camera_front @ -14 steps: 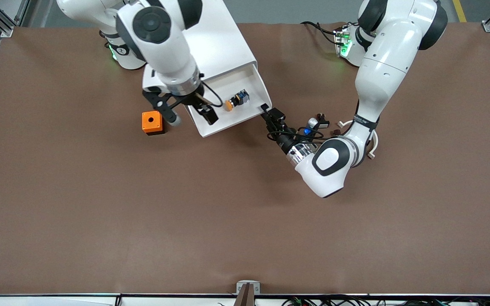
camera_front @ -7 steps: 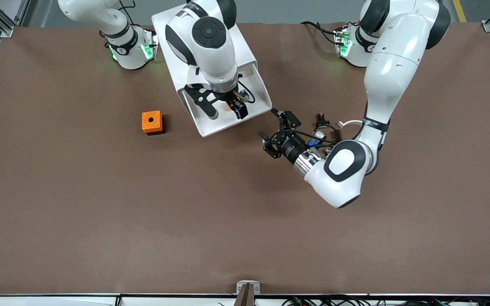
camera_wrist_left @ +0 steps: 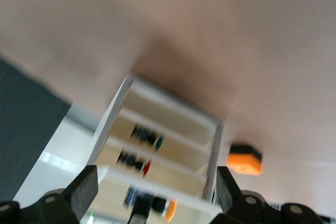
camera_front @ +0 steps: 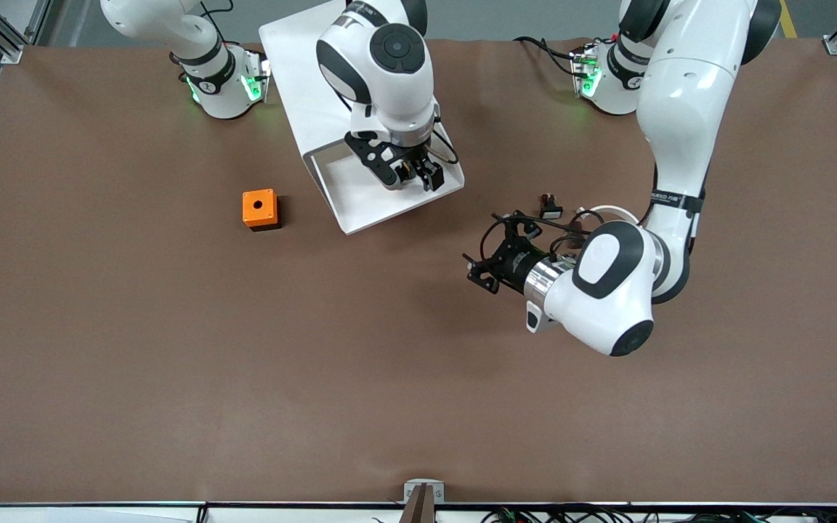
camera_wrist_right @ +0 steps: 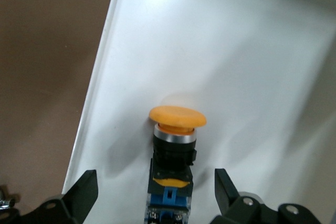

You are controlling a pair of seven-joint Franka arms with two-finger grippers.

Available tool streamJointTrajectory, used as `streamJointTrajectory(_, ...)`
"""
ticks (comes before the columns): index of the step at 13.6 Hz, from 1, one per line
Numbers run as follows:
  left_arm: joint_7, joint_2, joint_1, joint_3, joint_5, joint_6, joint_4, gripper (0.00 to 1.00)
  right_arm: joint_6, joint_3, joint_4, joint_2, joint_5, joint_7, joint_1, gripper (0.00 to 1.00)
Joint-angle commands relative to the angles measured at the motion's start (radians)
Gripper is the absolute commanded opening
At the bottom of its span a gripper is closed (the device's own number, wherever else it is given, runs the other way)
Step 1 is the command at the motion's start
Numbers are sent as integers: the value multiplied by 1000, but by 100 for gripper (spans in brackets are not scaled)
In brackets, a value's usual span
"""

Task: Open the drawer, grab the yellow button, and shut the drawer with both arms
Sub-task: 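Grasp and lift the yellow button with the right gripper while the left gripper releases, then carry the yellow button with the right gripper past the orange box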

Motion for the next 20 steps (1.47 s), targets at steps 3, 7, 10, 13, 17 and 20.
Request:
streamJointTrajectory(3,90,-40,-7,17,174,107,-14,99,-10,-10,6,1,-15,3,15,35)
streamJointTrajectory(7,99,-40,5,20,215,172,-15,99,-31,-10,16,0,-16,-26,21,0)
streamJointTrajectory(10,101,-41,20,20,217,175,-17,99,-186,-16,93,-10,-16,-195,-50,0)
streamJointTrajectory(13,101,-55,22,18,217,180,-17,99,-313,-18,165,-31,-16,-452,-195,0)
streamJointTrajectory(17,101,-55,5,20,243,181,-17,99,-318,-19,141,-68,-16,-895,-448,0)
streamJointTrajectory(20,98,-55,7,17,243,180,-18,99,-228,-18,65,-65,-45,-1190,-616,0)
